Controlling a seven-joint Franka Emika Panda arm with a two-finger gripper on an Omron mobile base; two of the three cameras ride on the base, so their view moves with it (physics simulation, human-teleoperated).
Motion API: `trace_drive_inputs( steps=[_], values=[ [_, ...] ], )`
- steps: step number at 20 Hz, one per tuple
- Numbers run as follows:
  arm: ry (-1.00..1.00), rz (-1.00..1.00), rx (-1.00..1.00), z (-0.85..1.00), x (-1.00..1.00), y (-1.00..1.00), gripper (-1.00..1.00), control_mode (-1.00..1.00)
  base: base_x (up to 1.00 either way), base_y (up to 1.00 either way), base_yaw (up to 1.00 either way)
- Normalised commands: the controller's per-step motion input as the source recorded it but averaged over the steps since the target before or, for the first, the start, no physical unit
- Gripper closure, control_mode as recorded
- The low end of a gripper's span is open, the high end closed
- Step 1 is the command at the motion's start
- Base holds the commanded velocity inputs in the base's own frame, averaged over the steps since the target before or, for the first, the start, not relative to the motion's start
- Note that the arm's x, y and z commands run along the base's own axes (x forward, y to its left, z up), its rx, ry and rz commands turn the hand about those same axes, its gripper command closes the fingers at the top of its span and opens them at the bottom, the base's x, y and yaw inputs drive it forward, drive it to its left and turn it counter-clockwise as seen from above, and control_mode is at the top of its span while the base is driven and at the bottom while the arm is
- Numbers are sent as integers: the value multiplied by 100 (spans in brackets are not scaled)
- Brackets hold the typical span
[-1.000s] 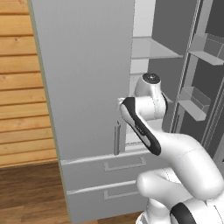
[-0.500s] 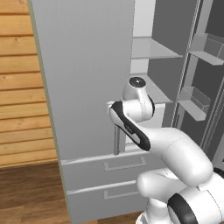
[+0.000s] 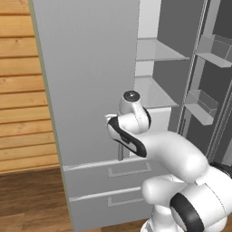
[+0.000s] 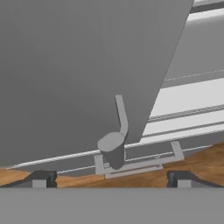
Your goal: Take the strawberry from the fridge and place it on top of the pancake, located on the dining counter.
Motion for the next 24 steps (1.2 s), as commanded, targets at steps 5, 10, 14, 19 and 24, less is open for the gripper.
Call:
trace_drive_inputs(
  steps=[5,10,14,19,24],
  values=[
    [0,0,-3,-27,22,-3,-100,-100,0,0,0],
    [2,1,-6,-33,32,2,-100,-100,0,0,0],
    [1,0,-5,-28,17,-1,-100,-100,0,0,0],
    [0,0,-4,-10,19,0,-100,-100,0,0,0],
    [-1,0,0,0,10,0,-100,-100,0,0,0]
  ],
)
